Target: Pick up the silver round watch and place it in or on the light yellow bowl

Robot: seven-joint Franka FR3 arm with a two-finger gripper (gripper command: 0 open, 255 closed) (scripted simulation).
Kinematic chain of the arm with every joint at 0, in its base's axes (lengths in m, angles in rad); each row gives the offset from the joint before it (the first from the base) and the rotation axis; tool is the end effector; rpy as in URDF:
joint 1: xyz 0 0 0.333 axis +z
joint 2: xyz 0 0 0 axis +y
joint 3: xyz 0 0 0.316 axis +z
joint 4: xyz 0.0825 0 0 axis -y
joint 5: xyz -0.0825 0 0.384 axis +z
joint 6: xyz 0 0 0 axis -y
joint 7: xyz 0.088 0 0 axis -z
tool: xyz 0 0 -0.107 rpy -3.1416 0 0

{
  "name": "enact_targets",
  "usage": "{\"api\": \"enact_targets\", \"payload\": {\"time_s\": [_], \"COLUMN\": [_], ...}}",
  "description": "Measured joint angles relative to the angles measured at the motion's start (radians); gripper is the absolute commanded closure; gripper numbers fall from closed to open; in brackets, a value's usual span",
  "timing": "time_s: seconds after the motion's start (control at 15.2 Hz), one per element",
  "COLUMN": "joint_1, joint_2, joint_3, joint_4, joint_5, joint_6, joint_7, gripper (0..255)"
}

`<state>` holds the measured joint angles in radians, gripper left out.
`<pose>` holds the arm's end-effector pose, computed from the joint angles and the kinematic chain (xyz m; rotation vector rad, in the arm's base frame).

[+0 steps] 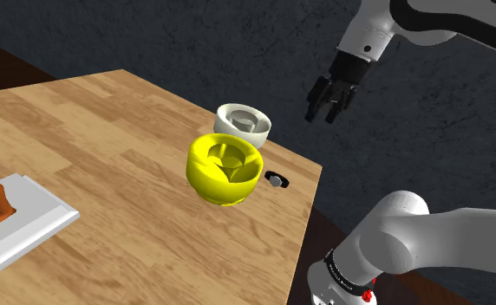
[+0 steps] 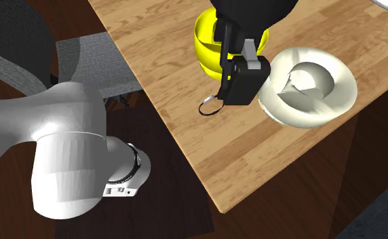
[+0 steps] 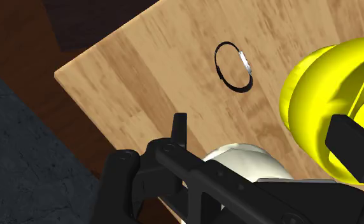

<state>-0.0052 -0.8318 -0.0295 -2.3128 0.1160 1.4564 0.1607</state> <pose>0.2825 0.0002 0.6152 -2.9946 0.2607 0.0510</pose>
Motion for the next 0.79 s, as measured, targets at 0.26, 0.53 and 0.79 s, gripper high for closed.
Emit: {"api": "enact_targets", "payload": {"time_s": [0.26, 0.53, 0.79], "joint_1": [0.037, 0.101, 0.171], "joint_2": [-0.002, -0.009, 0.009], "joint_3": [-0.005, -0.033, -0.058], "joint_4": [-0.072, -0.201, -0.316], "joint_5": [0.008, 0.009, 0.013], "joint_6": [0.066, 0.180, 0.302], "joint_7": [-0.074, -0.231, -0.392], "gripper": [0, 0, 0]}}
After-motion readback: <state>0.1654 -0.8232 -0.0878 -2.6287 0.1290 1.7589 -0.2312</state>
